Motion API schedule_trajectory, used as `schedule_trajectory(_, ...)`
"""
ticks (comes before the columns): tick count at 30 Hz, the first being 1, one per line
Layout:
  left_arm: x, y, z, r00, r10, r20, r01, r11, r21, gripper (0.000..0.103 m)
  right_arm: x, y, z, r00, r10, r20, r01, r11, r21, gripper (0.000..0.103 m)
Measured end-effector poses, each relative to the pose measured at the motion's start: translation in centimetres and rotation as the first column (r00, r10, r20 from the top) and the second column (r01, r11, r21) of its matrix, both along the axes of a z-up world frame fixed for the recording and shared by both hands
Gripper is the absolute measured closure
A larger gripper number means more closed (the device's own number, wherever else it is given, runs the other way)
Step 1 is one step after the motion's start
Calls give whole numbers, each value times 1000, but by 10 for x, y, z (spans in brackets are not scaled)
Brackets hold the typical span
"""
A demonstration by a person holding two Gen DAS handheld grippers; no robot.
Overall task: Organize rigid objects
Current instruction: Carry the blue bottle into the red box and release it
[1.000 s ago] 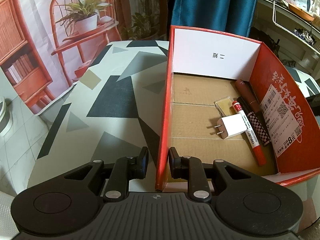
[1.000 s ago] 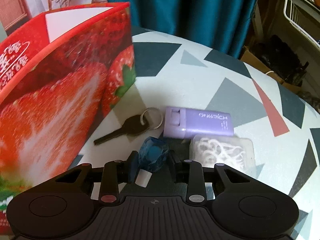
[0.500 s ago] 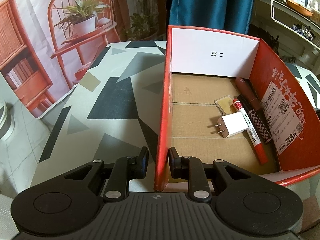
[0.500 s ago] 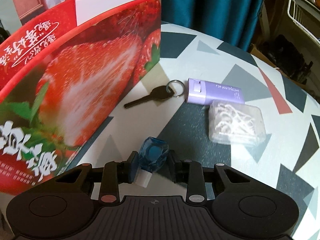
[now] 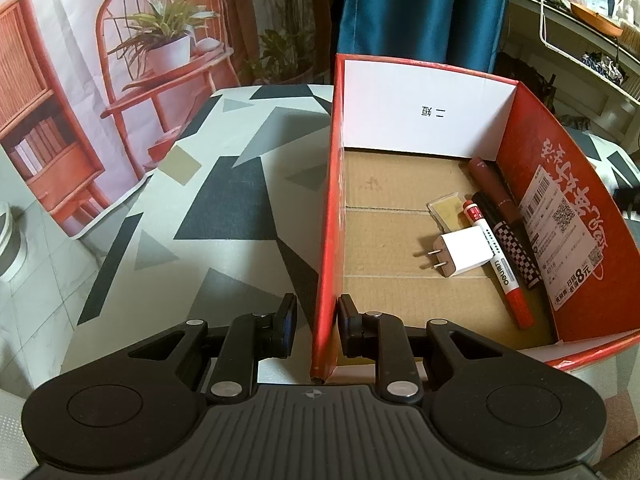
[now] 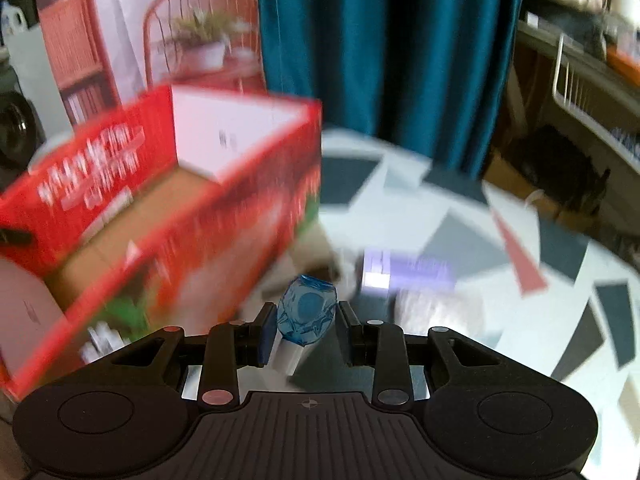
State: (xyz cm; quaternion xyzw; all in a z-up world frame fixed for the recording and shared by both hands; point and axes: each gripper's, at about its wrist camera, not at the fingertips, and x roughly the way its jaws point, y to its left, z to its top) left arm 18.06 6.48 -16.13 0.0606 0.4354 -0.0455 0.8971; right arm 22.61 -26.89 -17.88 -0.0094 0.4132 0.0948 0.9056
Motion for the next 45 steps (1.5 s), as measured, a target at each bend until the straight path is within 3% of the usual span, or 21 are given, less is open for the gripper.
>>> schedule_trajectory(5, 0, 0, 0, 1000, 3, 1, -3, 1000, -4, 79, 11, 25, 41, 989, 114, 94, -111, 993, -35, 74)
schedule_trajectory(9, 0, 0, 0, 1000, 3, 2, -3, 1000, -2, 79, 21, 59, 47, 972, 208, 105, -202, 977, -67, 74)
schedule_trajectory(17, -1, 1, 1, 1000, -3, 8, 3, 1000, -9, 79, 39, 103, 21, 952, 306, -1, -302, 940, -161, 74)
schedule_trajectory(22, -1, 0, 1, 1000, -2, 8, 2, 1000, -8, 79, 49, 119, 5, 924, 364, -119, -382, 899, -213, 74)
schedule_trajectory(27, -1, 1, 1, 1000, -2, 11, 2, 1000, -13, 79, 58, 128, 1, 907, 383, -177, -420, 862, -283, 74)
schedule_trajectory(37, -1, 2, 1, 1000, -7, 11, 7, 1000, -17, 78, 54, 132, -2, 886, 423, -191, -464, 819, -338, 72)
schedule_trajectory(45, -1, 2, 1, 1000, -8, 11, 8, 1000, -15, 78, 48, 125, 4, 866, 466, -181, -500, 813, -297, 66)
